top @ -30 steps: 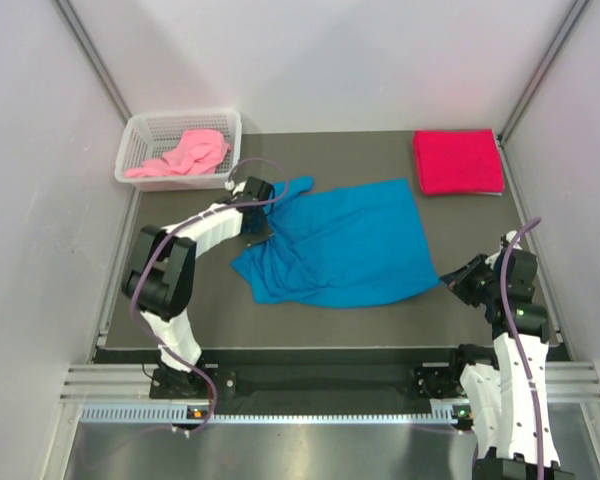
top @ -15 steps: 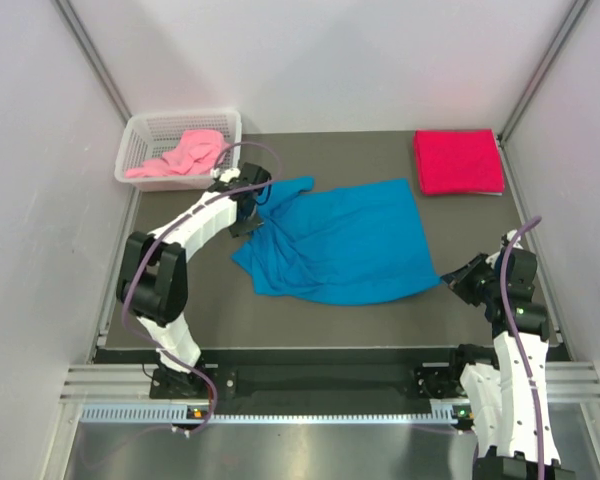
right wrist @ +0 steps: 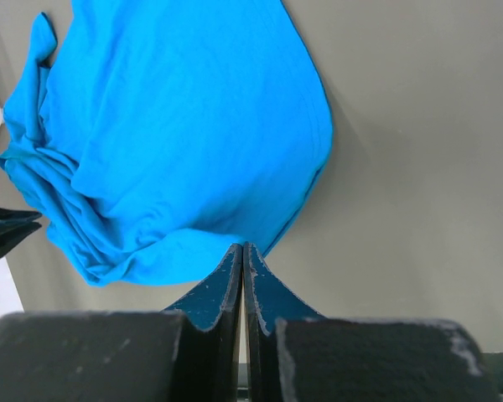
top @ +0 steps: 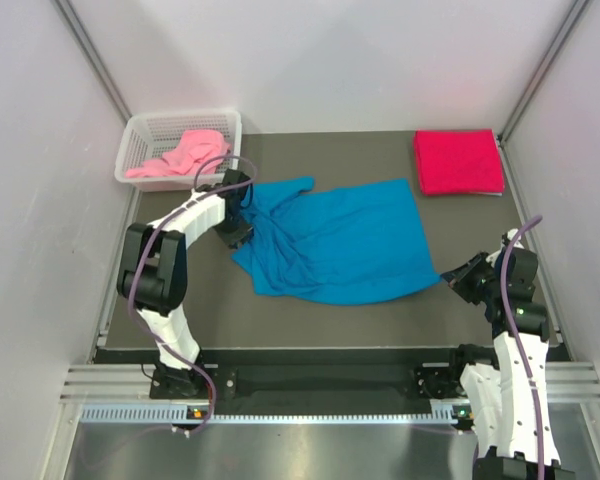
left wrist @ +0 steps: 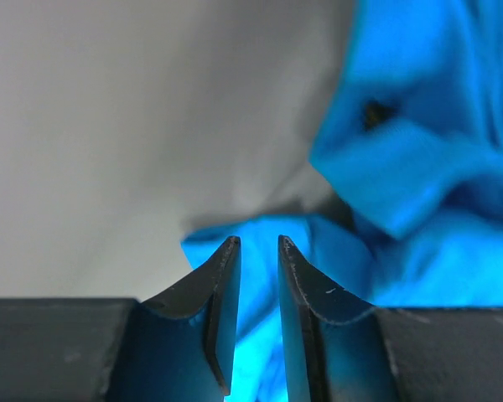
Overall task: Fold and stack the t-shirts
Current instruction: Flatten the tshirt out
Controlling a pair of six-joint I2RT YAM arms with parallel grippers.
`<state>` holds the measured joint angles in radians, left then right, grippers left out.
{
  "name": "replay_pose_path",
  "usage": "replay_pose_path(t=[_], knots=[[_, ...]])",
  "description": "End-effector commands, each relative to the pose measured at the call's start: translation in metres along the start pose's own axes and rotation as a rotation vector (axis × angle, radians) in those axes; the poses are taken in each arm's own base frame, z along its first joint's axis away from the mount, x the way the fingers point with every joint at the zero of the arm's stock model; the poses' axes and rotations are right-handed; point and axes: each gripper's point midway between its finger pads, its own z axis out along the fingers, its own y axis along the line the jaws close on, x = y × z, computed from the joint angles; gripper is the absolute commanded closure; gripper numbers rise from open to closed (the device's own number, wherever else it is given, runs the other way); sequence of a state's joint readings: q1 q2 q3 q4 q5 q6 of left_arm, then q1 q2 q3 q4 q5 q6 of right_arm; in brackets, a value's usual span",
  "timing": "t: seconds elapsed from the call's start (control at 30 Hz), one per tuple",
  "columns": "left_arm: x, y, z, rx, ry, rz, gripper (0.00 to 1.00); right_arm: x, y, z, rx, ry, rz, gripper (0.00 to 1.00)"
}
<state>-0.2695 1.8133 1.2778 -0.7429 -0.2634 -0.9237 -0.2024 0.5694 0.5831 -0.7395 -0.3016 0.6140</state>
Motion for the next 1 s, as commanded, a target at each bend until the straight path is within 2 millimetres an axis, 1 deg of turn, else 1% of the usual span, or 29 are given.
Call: replay_pose_path(t=[0.0, 0.1, 0.13, 0.33, 0.4, 0.43, 0.47, 0.6, 0.73, 0.93, 0.97], knots=[[-0.013, -0.015, -0.004, 0.055, 0.015, -0.082, 0.70, -0.016, 0.010, -0.003, -0.040, -0.066, -0.016, 1.00], [-0.014, -0.019, -0.001, 0.058, 0.017, -0.101, 0.69, -0.016, 0.009, -0.002, -0.038, -0.067, -0.015, 1.00], [-0.013, -0.019, 0.003, 0.046, 0.024, -0.101, 0.68, -0.015, 0.009, -0.002, -0.040, -0.068, -0.015, 1.00], [-0.015, -0.029, 0.006, 0.073, 0.029, -0.124, 0.66, -0.017, 0.009, -0.002, -0.038, -0.073, -0.018, 1.00], [-0.016, -0.028, 0.007, 0.065, 0.026, -0.123, 0.66, -0.016, 0.009, -0.002, -0.037, -0.072, -0.018, 1.00], [-0.014, -0.026, 0.009, 0.047, 0.035, -0.118, 0.66, -0.017, 0.009, -0.002, -0.037, -0.074, -0.017, 1.00], [-0.015, -0.028, 0.009, 0.050, 0.037, -0.118, 0.66, -0.016, 0.009, -0.002, -0.038, -0.073, -0.020, 1.00], [-0.013, -0.027, 0.013, 0.037, 0.045, -0.115, 0.66, -0.017, 0.008, -0.002, -0.032, -0.077, -0.019, 1.00], [-0.011, -0.027, 0.019, 0.030, 0.051, -0.117, 0.66, -0.018, 0.008, -0.002, -0.033, -0.081, -0.020, 1.00], [-0.006, -0.027, 0.028, 0.012, 0.071, -0.111, 0.70, -0.019, 0.007, -0.002, -0.025, -0.086, -0.022, 1.00], [-0.004, -0.026, 0.029, 0.007, 0.075, -0.109, 0.73, -0.019, 0.007, -0.002, -0.024, -0.085, -0.024, 1.00]])
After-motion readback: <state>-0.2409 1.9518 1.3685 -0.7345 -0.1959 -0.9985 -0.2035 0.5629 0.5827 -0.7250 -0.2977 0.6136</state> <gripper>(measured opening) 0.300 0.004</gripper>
